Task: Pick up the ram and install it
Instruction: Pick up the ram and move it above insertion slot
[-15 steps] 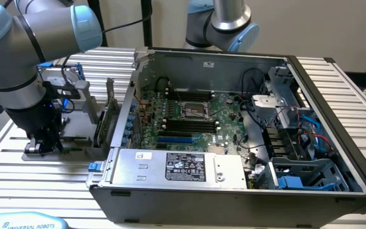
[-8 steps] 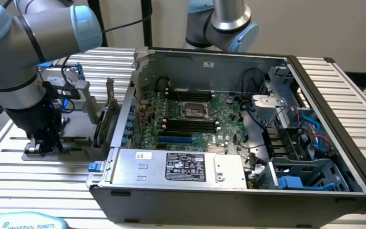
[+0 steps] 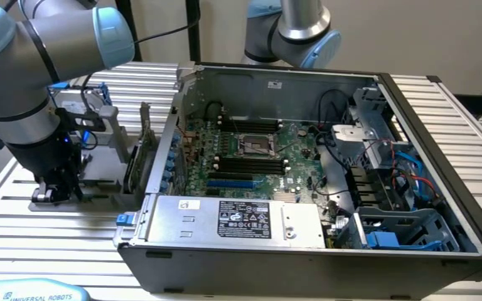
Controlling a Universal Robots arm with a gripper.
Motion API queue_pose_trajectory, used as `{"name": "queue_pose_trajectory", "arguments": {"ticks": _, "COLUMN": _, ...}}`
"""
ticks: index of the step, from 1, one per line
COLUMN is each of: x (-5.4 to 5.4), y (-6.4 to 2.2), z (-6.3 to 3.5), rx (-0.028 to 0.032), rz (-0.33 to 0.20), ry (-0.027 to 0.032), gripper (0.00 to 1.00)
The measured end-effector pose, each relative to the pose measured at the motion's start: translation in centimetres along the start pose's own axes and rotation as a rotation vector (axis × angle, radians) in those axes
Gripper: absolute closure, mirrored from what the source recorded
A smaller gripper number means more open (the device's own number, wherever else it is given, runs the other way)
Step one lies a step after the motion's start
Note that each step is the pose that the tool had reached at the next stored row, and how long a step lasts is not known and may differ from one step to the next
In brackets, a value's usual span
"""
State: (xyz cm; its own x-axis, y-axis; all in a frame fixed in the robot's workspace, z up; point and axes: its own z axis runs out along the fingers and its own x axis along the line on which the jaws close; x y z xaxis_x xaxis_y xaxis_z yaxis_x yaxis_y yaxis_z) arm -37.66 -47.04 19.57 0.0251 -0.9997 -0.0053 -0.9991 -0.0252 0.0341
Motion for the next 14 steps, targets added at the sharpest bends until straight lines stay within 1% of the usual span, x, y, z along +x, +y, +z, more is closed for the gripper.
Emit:
{"name": "queue_pose_trajectory", "arguments": {"ticks": 3, "x": 0.0, "y": 0.0, "z": -0.01, "rx": 0.0002, "rz": 0.0, "ry": -0.0003, "gripper": 0.87}}
{"name": "queue_pose_trajectory", "arguments": {"ticks": 6, "x": 0.0, "y": 0.01, "z": -0.28, "rx": -0.0001, "rz": 0.0, "ry": -0.0013, "gripper": 0.87}}
{"name": "queue_pose_trajectory", "arguments": {"ticks": 10, "x": 0.0, "y": 0.04, "z": -1.07, "rx": -0.0002, "rz": 0.0, "ry": -0.0042, "gripper": 0.87}}
{"name": "queue_pose_trajectory", "arguments": {"ticks": 14, "x": 0.0, "y": 0.08, "z": -2.32, "rx": -0.0006, "rz": 0.0, "ry": -0.0066, "gripper": 0.87}}
